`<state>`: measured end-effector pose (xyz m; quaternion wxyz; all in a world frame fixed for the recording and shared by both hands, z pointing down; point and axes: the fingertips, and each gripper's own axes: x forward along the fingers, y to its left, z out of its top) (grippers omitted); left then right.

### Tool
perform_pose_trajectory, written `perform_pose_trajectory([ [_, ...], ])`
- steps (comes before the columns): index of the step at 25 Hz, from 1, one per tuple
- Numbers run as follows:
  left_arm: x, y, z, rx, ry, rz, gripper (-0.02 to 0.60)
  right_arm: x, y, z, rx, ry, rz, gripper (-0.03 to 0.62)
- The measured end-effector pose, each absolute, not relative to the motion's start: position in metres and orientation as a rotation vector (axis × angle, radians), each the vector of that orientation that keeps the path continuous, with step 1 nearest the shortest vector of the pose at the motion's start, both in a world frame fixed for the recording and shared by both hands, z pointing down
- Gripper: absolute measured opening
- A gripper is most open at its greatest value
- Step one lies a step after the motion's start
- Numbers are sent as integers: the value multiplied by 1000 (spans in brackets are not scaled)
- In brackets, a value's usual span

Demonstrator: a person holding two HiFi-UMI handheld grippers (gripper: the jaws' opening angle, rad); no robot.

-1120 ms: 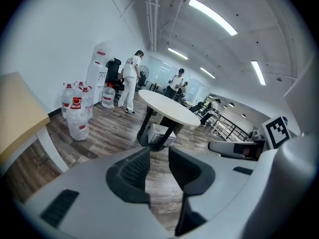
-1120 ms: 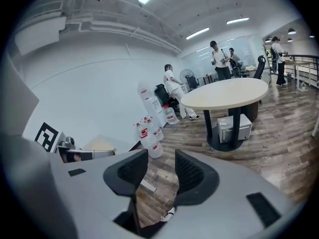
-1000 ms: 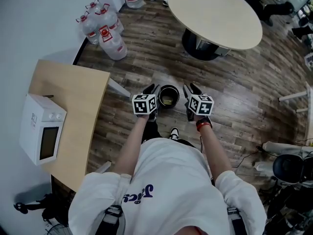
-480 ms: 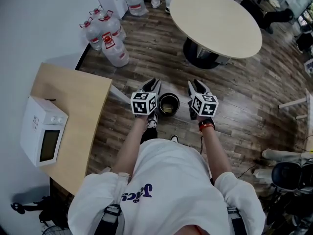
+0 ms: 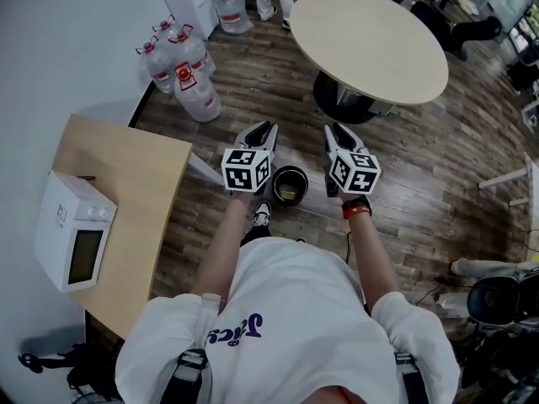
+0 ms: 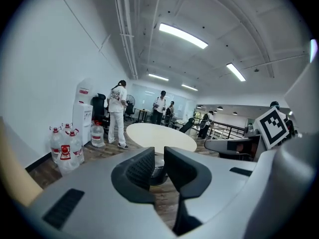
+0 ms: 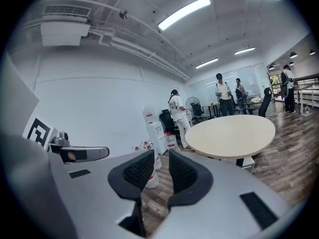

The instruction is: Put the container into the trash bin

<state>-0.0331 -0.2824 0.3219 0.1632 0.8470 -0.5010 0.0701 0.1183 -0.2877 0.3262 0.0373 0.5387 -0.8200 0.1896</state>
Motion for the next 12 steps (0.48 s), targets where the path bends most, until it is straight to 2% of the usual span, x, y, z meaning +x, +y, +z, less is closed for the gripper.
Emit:
perform_pose_trajectory([
  [12, -39, -303, 275, 2489, -1506, 153, 39, 122, -307, 288, 1732, -2537, 511, 50],
])
